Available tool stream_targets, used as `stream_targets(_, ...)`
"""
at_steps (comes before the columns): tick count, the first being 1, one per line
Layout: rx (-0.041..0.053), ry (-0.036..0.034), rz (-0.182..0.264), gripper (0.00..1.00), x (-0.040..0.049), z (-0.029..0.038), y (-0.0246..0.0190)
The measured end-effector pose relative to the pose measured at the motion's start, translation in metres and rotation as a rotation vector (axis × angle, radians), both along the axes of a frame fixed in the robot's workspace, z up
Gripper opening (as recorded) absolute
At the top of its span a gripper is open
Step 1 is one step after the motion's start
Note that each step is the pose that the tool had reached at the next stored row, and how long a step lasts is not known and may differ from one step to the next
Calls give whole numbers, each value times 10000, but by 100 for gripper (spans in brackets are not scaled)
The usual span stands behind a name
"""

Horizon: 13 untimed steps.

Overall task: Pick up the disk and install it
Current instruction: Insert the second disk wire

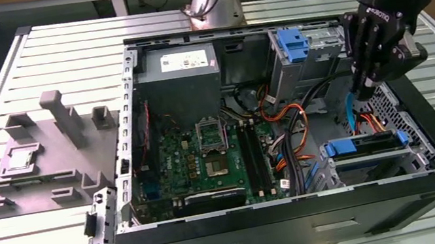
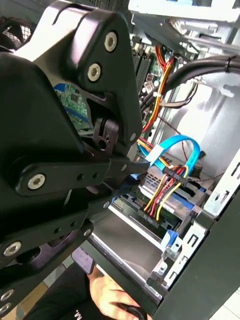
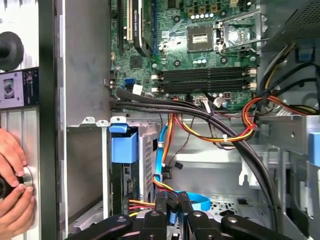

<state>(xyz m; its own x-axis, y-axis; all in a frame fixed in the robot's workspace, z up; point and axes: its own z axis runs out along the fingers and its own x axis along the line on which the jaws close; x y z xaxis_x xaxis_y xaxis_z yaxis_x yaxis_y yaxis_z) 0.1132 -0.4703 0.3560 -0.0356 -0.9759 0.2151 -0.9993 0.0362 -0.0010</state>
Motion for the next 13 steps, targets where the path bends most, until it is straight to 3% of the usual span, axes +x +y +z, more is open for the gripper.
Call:
stream_targets(2,-71,0,-1,22,3,-19,0)
stream_targets(3,-78,-1,0,16,6,-27,0)
stream_targets(6,-81,0,-2,16,9,-36,0)
stream_targets(13,66,-31,45,16,-11,-45,-51)
